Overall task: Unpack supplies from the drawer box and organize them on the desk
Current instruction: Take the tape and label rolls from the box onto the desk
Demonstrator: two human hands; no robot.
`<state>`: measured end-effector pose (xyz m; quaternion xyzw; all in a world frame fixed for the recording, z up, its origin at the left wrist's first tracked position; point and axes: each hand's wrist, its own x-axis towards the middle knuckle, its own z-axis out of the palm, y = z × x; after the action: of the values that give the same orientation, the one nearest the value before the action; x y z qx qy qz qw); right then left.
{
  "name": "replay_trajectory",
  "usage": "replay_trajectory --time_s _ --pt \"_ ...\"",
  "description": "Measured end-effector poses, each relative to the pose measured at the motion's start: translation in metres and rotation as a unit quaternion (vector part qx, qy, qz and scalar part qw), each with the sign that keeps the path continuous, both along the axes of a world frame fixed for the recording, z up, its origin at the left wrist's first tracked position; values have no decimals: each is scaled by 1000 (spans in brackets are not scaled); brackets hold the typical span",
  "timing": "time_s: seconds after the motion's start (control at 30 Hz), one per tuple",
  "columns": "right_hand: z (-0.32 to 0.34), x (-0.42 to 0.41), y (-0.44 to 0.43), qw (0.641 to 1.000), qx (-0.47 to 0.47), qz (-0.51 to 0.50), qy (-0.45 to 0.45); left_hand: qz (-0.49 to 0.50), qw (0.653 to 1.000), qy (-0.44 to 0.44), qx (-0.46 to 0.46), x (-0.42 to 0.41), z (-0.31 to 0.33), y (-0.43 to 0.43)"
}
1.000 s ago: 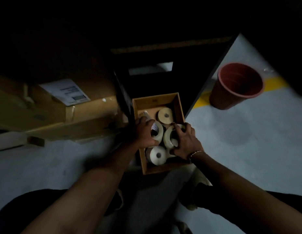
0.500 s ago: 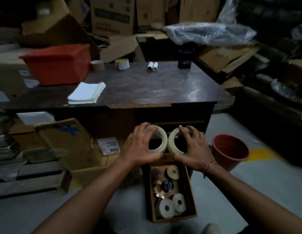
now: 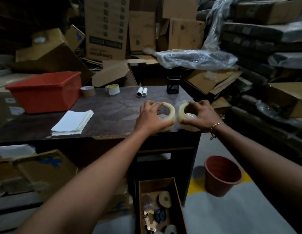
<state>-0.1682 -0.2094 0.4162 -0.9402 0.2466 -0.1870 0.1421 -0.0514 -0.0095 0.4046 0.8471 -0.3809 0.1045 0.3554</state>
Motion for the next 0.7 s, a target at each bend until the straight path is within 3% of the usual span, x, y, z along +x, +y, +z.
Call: replay_trajectory --time_s 0.23,0.37,0.53,0.7 --pt "-2 7 -53 998 12 -15 63 -19 999 21 38 7 -7 -59" --pt "-19 -6 -61 997 78 4 -15 -23 998 51 10 2 -20 -64" --pt "-45 -19 -64 990 90 0 -105 -21 994 101 -30 -7 -27 -57" --pt "-50 -18 -68 982 131 -17 -133 -17 995 99 -30 -8 -25 -61"
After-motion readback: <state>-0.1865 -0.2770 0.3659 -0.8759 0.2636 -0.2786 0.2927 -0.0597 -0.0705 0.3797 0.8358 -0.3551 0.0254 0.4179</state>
